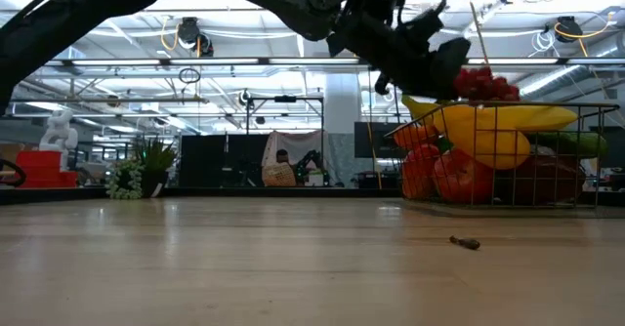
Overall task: Build produce basket
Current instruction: Put the grapes into the gold wire basket
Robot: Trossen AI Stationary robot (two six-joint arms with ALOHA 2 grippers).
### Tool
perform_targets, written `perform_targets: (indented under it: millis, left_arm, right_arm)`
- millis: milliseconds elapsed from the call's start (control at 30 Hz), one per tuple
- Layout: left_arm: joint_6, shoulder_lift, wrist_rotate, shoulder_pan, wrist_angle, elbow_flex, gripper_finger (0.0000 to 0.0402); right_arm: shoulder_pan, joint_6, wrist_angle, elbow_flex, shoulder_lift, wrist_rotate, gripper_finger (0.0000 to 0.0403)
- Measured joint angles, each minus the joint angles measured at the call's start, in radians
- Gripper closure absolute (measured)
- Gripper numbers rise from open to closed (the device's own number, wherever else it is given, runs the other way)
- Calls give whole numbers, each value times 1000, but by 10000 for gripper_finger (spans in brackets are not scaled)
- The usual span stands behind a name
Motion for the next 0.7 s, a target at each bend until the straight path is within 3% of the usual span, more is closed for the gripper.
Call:
perform_targets:
  millis: [233,567,700]
  left_arm:
    - [119,0,-37,2,-55,-1,371]
    - [172,-27,-112,-6,-176,-1,369]
    - [171,-41,-113,-7,-210,-1,342]
  right_arm:
    - [0,0,0,0,0,0,403]
    - [0,0,0,0,0,0,403]
    - [0,0,-1,0,0,0,403]
